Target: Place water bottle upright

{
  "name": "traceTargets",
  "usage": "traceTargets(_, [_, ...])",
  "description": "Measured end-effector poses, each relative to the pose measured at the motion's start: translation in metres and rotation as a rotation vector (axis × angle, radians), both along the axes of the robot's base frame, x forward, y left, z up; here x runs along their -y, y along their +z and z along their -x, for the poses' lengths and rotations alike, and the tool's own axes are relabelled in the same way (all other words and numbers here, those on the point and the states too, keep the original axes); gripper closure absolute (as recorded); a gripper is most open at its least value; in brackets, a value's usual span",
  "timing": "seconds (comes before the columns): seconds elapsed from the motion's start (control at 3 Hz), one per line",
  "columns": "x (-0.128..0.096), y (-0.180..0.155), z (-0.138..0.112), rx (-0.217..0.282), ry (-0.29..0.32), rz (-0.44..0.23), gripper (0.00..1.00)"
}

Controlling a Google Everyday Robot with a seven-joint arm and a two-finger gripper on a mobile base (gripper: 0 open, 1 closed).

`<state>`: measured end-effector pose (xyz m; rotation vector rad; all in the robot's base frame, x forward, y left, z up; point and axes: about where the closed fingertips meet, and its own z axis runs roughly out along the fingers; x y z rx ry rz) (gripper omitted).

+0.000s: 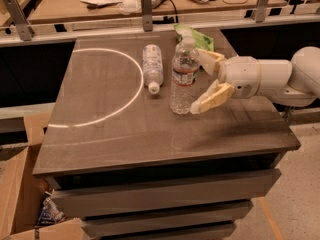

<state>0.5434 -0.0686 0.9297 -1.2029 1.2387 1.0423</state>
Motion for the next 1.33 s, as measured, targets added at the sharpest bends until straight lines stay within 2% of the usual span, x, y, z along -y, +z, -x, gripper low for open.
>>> traceTargets(0.67, [0.062,0.000,0.004,0.009,-0.144,0.046,0.00])
traceTargets(1.0, [0.095,0.000,-0.001,-0.014,-0.249,0.114,0.00])
traceTargets(1.33, [0.095,0.000,-0.001,-0.014,-0.249,0.114,0.00])
